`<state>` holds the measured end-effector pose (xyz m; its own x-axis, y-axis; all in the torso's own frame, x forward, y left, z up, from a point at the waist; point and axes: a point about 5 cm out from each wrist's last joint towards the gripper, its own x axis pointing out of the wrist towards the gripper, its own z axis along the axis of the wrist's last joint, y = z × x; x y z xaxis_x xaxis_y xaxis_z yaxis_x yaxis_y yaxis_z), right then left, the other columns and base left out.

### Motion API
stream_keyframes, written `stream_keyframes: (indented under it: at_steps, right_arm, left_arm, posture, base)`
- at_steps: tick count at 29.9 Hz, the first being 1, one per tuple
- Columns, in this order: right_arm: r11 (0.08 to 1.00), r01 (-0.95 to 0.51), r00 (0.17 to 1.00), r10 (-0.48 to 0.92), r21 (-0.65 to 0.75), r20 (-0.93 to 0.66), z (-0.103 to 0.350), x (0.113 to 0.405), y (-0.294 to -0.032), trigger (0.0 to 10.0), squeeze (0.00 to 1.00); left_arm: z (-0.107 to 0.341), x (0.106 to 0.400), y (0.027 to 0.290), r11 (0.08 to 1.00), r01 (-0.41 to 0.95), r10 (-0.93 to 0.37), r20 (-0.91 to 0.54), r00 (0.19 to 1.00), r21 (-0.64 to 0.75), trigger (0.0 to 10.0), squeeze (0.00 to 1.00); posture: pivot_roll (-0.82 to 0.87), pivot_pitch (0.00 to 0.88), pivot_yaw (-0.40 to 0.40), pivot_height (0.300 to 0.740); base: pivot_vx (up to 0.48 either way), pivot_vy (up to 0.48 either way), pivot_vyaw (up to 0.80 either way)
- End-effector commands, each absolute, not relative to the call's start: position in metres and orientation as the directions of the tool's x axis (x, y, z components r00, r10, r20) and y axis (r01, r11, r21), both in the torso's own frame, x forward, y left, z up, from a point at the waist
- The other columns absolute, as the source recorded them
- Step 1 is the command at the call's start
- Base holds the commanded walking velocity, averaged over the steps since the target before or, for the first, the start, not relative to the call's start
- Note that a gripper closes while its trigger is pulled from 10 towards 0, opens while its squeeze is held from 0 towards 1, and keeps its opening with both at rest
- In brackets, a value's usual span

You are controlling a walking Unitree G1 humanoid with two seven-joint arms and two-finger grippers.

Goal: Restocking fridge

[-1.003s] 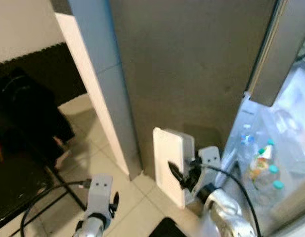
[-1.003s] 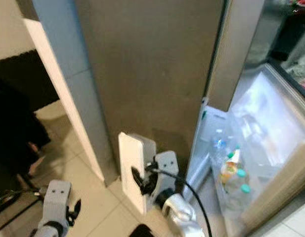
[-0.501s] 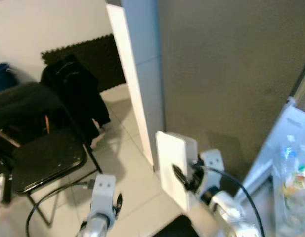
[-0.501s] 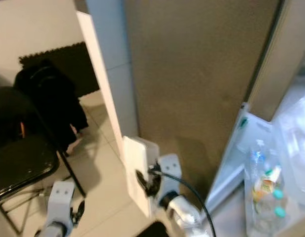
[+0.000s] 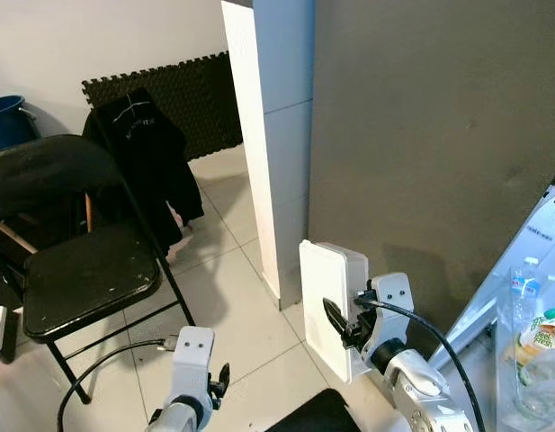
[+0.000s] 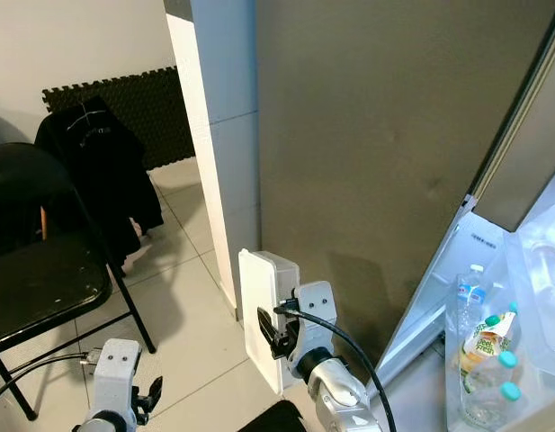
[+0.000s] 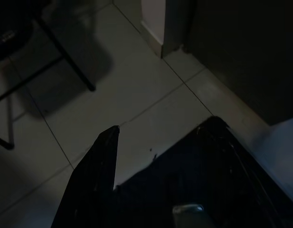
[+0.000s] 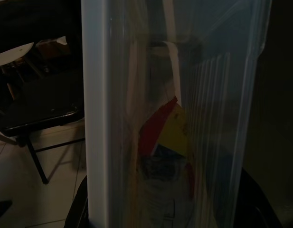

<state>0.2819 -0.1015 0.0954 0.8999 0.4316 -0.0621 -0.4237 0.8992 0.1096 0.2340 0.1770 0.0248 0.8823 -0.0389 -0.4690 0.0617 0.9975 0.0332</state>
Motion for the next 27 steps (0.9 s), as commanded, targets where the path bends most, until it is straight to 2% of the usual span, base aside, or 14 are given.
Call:
stream_keyframes:
  at_steps: [1,27]
  right_arm:
    - [0.898,-0.428,0.899,0.435,0.107,-0.056,0.0950,0.2811,-0.0996,10.0,0.00]
    - [0.896,-0.426,0.898,0.435,0.125,-0.059,0.0926,0.2809,-0.0975,10.0,0.00]
  left_arm:
    - [0.0198,0.2314,0.1830,0.996,0.067,-0.028,-0.486,0.874,0.062,10.0,0.00]
    - [0.0187,0.2327,0.1745,0.993,0.099,-0.060,-0.475,0.878,0.057,10.0,0.00]
  posture:
    - [-0.08,0.129,0.046,0.736]
    - [-0.07,0.126,0.051,0.736]
  base:
    - [0.000,-0.274,0.00]
    - [0.000,-0.353,0.00]
